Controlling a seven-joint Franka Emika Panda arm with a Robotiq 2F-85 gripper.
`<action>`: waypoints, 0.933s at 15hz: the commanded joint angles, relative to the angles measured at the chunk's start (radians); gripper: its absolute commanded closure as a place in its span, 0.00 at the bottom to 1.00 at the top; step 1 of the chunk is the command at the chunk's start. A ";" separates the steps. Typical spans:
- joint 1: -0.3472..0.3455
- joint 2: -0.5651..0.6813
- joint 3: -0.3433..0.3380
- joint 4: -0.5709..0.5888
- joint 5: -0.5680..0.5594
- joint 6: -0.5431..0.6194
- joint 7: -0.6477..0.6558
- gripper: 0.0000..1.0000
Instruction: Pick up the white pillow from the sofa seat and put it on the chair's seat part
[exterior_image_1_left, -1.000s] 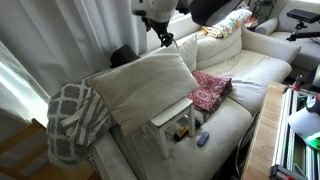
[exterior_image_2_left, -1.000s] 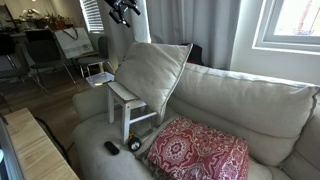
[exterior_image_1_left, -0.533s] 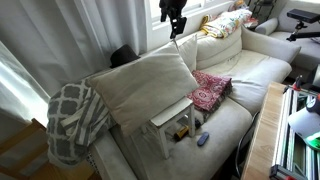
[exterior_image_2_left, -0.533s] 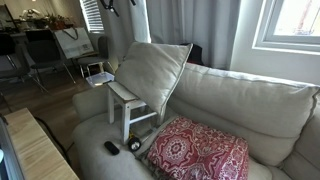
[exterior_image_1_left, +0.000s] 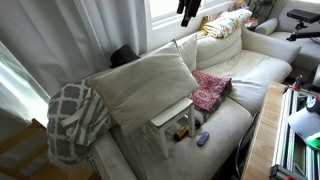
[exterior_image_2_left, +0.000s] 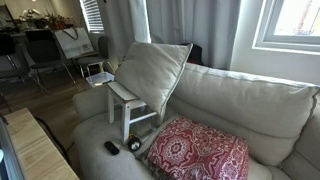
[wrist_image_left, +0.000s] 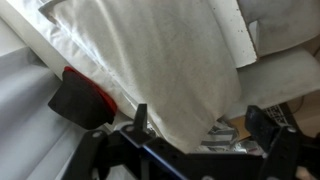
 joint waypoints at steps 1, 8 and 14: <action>0.049 -0.085 -0.068 -0.041 0.143 -0.087 -0.019 0.00; 0.029 -0.150 -0.092 -0.082 0.172 -0.112 0.134 0.00; 0.037 -0.134 -0.100 -0.071 0.151 -0.092 0.163 0.00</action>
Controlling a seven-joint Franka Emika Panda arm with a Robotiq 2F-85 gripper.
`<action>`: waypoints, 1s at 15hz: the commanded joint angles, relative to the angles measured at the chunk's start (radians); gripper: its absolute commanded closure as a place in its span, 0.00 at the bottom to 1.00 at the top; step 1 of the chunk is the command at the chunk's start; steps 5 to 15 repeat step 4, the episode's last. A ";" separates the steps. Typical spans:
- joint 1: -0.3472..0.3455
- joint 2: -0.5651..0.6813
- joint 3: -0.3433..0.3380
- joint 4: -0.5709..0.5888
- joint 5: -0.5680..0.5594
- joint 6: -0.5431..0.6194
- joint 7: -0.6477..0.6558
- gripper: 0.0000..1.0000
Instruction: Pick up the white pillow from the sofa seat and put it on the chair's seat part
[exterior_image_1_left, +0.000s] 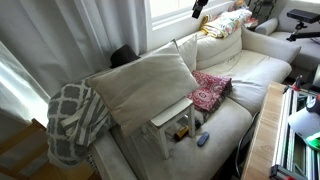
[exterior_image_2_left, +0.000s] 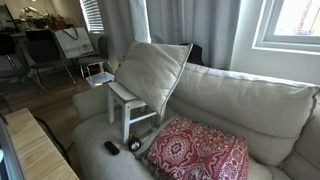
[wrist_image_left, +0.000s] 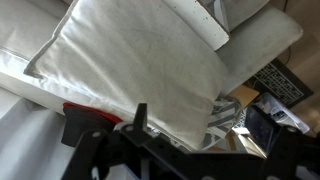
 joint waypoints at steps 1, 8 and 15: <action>0.012 -0.001 -0.011 0.001 -0.006 -0.001 0.008 0.00; 0.012 -0.003 -0.011 0.001 -0.006 -0.001 0.010 0.00; 0.012 -0.003 -0.011 0.001 -0.006 -0.001 0.010 0.00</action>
